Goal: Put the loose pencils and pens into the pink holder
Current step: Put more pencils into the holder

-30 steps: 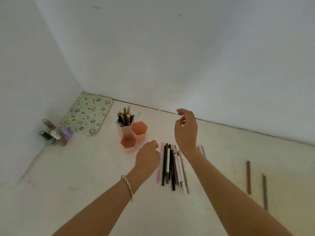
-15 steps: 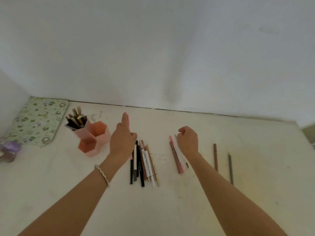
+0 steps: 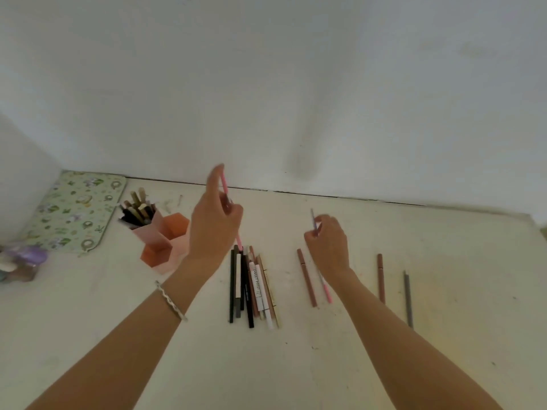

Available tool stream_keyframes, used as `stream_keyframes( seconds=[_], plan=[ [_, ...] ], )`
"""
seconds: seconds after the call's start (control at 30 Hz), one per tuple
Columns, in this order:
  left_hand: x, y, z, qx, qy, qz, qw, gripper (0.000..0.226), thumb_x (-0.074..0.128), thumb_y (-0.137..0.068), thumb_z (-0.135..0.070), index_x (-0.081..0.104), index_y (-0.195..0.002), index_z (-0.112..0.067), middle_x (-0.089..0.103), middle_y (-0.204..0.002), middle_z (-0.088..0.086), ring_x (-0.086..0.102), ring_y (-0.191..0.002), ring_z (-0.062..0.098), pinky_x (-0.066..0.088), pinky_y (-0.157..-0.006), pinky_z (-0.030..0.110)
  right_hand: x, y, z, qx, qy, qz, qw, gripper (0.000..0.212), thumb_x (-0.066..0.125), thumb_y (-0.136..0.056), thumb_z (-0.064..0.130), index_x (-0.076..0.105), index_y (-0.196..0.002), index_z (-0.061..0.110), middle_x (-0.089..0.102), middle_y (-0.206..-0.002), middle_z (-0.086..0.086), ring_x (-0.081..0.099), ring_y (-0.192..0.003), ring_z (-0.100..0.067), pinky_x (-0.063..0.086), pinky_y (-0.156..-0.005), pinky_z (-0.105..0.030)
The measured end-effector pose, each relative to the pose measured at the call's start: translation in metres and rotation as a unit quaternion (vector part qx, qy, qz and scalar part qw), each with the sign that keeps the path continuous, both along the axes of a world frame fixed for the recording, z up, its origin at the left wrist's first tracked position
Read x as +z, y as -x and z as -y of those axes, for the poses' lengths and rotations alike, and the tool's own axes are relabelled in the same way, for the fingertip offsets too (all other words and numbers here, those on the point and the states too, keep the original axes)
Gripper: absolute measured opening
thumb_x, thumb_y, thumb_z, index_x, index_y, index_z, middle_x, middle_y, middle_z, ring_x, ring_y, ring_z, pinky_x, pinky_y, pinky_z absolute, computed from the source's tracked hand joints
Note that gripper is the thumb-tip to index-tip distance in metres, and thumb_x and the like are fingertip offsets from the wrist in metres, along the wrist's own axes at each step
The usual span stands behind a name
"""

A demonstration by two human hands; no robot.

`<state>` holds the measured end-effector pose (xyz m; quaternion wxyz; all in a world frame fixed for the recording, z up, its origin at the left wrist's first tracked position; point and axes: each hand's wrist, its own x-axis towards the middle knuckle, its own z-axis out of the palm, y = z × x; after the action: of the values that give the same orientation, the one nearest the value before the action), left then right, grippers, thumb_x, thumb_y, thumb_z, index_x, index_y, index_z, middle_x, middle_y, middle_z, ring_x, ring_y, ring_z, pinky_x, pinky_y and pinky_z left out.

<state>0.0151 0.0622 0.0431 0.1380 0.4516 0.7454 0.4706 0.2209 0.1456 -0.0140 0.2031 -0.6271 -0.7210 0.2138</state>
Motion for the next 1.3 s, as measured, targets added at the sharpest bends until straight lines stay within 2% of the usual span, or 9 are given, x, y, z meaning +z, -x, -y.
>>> stream_keyframes(
  seconds=[0.1,0.2,0.43,0.6,0.7,0.9,1.03,1.2,1.3],
  plan=[
    [0.028,0.045,0.008,0.067,-0.096,-0.043,0.992,0.061,0.056,-0.092,-0.010,0.031,-0.145,-0.030,0.058,-0.079,-0.010,0.061,-0.067,-0.001,0.049,-0.060,0.009,0.030,0.038,-0.001,0.011,-0.031,-0.164,0.986,0.026,0.057,-0.085,0.009,0.050,-0.108,0.017,0.058,-0.095,-0.002,0.053,-0.066,-0.009,0.042,-0.063,-0.024],
    [0.047,0.090,0.026,0.129,-0.142,-0.098,0.976,0.058,0.056,-0.094,-0.015,0.031,-0.144,-0.030,0.062,-0.085,-0.004,0.065,-0.070,0.010,0.054,-0.067,0.018,0.051,0.075,0.007,0.052,-0.043,-0.294,0.953,0.054,0.054,-0.086,0.004,0.036,-0.129,0.031,0.057,-0.090,0.005,0.055,-0.064,-0.002,0.046,-0.059,-0.012],
    [0.031,0.135,0.067,0.193,-0.128,-0.166,0.959,0.055,0.056,-0.097,-0.020,0.031,-0.145,-0.030,0.063,-0.090,-0.006,0.061,-0.074,0.007,0.049,-0.072,0.019,0.063,0.137,0.032,0.116,-0.083,-0.360,0.922,0.057,0.055,-0.090,0.006,0.033,-0.135,0.034,0.059,-0.090,0.003,0.060,-0.075,-0.011,0.050,-0.071,-0.015],
    [0.000,0.136,0.078,0.150,-0.058,-0.249,0.955,0.026,0.058,-0.094,-0.018,0.069,-0.115,-0.008,0.068,-0.107,0.009,0.062,-0.101,0.028,0.050,-0.089,0.044,0.070,0.168,0.050,0.144,-0.083,-0.373,0.913,0.053,0.056,-0.092,0.006,0.033,-0.131,0.033,0.062,-0.091,0.002,0.063,-0.078,-0.011,0.053,-0.075,-0.018],
    [-0.005,0.140,0.083,0.181,-0.055,-0.278,0.942,0.026,0.054,-0.094,-0.014,0.071,-0.112,-0.005,0.063,-0.117,0.015,0.056,-0.113,0.035,0.042,-0.097,0.044,0.078,0.191,0.060,0.170,-0.084,-0.392,0.900,0.053,0.057,-0.093,0.005,0.033,-0.129,0.035,0.063,-0.091,0.003,0.065,-0.080,-0.011,0.054,-0.078,-0.021],
    [0.015,0.146,0.083,0.152,-0.104,-0.204,0.962,0.028,0.045,-0.093,-0.006,0.064,-0.114,-0.004,0.060,-0.111,0.012,0.058,-0.101,0.028,0.051,-0.086,0.043,0.072,0.236,0.079,0.230,-0.084,-0.337,0.909,0.046,0.053,-0.096,0.009,0.033,-0.128,0.036,0.061,-0.094,0.008,0.064,-0.082,-0.008,0.056,-0.078,-0.026],
    [0.020,0.133,0.082,0.136,-0.078,-0.148,0.976,0.028,0.047,-0.095,-0.005,0.062,-0.119,-0.010,0.058,-0.114,0.006,0.060,-0.087,0.018,0.055,-0.069,0.038,0.049,0.234,0.086,0.306,-0.173,-0.169,0.921,0.031,0.051,-0.089,-0.001,0.066,-0.114,0.008,0.067,-0.109,-0.010,0.063,-0.100,-0.028,0.052,-0.088,-0.044],
    [0.015,0.080,0.072,0.075,-0.067,-0.099,0.990,0.017,0.056,-0.088,-0.007,0.057,-0.102,-0.016,0.057,-0.095,-0.004,0.056,-0.072,0.009,0.053,-0.066,0.030,0.040,0.194,0.070,0.195,-0.176,-0.210,0.942,0.052,0.039,-0.078,-0.008,0.063,-0.122,0.008,0.062,-0.116,-0.007,0.059,-0.100,-0.024,0.050,-0.090,-0.040],
    [-0.014,0.032,0.057,-0.036,0.096,-0.108,0.989,0.018,0.059,-0.089,-0.012,0.055,-0.104,-0.021,0.059,-0.090,-0.008,0.057,-0.071,0.003,0.055,-0.069,0.027,0.038,0.155,0.051,0.121,-0.136,-0.217,0.959,0.044,0.042,-0.085,-0.011,0.062,-0.119,0.011,0.062,-0.111,-0.001,0.060,-0.096,-0.016,0.051,-0.084,-0.030]
  ],
)
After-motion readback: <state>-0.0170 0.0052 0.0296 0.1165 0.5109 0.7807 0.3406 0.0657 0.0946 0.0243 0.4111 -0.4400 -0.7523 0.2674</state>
